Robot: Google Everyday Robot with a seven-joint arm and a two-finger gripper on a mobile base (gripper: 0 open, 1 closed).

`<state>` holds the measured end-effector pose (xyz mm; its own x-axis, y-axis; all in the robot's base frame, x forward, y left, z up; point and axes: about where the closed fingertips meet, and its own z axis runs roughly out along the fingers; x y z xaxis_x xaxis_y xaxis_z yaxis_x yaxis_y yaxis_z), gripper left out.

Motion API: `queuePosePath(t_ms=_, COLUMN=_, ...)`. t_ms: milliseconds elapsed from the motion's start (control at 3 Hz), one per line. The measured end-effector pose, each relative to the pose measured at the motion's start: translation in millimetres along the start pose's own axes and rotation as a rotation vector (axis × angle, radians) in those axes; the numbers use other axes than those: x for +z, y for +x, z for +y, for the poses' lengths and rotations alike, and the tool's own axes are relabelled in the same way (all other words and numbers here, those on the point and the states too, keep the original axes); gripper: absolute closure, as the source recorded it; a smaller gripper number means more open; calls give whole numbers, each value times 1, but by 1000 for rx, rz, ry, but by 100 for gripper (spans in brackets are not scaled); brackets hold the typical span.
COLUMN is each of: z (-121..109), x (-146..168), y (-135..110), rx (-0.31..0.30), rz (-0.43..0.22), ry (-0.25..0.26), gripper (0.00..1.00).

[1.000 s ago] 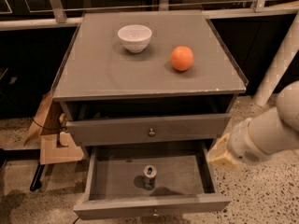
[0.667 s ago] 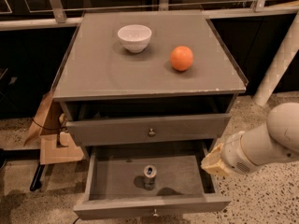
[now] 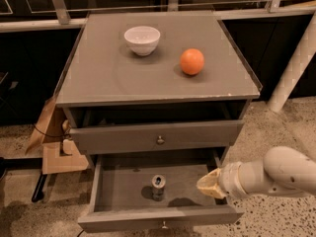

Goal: Pick redbull can from middle drawer and place on counter

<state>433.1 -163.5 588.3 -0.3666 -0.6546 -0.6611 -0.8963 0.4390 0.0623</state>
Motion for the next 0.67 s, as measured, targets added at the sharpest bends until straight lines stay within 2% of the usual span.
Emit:
queuePosePath(t_ms=333, z=5, x=17, y=12, rx=22, rz=-8, ry=-32, gripper=100)
queuePosePath(t_ms=667, z=0, x=20, y=19, rx=20, rz=-15, ry=-17, gripper=100)
